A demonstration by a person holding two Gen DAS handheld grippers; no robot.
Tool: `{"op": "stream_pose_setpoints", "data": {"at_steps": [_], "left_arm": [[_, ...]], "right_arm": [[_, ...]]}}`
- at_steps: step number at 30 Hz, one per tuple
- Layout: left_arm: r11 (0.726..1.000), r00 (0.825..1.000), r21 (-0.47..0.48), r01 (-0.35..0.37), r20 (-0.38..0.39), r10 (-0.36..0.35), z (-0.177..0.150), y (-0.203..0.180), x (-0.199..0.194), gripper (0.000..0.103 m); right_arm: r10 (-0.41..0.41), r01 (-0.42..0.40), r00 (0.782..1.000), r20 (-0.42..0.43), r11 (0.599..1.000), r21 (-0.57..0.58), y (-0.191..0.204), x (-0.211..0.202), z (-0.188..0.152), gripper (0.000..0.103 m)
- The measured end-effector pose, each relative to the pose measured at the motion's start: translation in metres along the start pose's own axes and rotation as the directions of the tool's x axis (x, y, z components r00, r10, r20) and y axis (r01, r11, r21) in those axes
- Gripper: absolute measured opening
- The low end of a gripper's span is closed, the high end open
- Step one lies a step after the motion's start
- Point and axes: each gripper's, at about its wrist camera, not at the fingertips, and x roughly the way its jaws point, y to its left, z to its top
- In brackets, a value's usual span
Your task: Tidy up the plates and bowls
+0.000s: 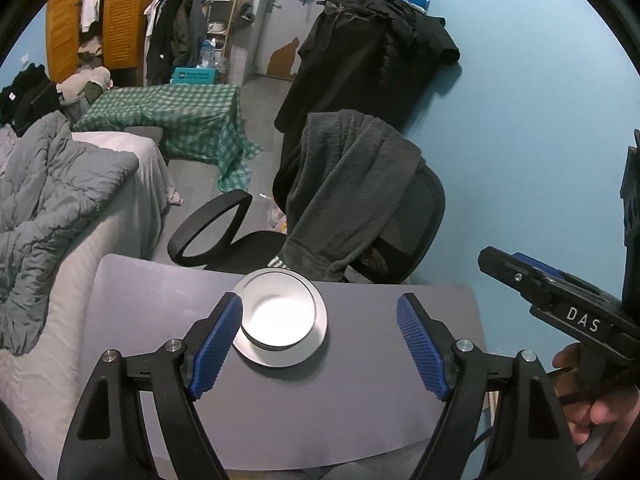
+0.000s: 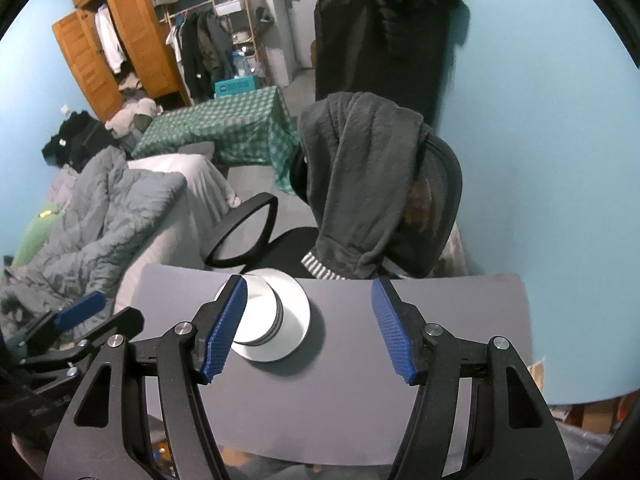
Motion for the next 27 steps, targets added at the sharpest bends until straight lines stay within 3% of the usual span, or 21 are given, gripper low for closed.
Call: {"op": "stream_pose_setpoints", "data": {"at_steps": [27], "left_arm": [[0.998, 1.000, -0.050, -0.025, -0.009, 0.024, 0.002, -0.026, 0.002, 0.081]], "right_arm": [[0.043, -0.043, 0.999, -0.009, 0.998, -0.036, -0.021, -0.004, 0.003, 0.064]]}}
